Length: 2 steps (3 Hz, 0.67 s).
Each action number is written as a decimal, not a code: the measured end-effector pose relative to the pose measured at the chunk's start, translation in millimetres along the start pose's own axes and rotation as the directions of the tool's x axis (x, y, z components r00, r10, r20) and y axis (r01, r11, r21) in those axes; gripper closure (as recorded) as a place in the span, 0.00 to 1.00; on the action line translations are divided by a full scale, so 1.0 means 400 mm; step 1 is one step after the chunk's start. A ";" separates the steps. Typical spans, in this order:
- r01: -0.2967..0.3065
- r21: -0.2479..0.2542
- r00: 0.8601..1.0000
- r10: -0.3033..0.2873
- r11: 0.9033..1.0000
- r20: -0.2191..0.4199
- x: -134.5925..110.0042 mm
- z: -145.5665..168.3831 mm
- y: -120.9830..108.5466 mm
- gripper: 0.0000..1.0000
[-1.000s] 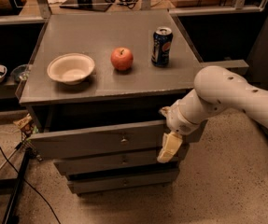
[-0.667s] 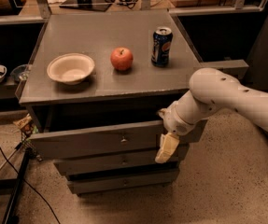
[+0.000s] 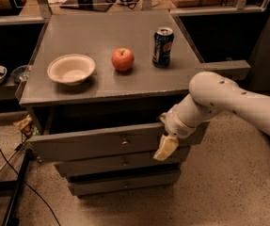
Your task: Open top drawer
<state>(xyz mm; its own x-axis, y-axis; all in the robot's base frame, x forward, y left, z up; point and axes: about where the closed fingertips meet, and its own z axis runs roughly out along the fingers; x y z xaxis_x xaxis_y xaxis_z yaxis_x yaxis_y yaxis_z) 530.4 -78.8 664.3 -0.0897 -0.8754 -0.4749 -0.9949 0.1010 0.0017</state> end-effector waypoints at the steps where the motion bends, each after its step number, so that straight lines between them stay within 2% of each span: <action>1: 0.000 0.000 1.000 0.000 1.000 0.000 0.000 0.000 0.000 0.50; 2: 0.000 0.000 1.000 0.000 1.000 0.000 0.000 0.000 0.000 0.81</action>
Offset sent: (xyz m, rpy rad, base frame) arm 0.0000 0.0000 0.0000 0.0000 0.0000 0.0000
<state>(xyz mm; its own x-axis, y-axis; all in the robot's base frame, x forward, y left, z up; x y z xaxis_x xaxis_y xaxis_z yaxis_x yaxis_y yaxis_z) 530.4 -78.8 664.3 -0.0896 -0.8754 -0.4749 -0.9949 0.1009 0.0018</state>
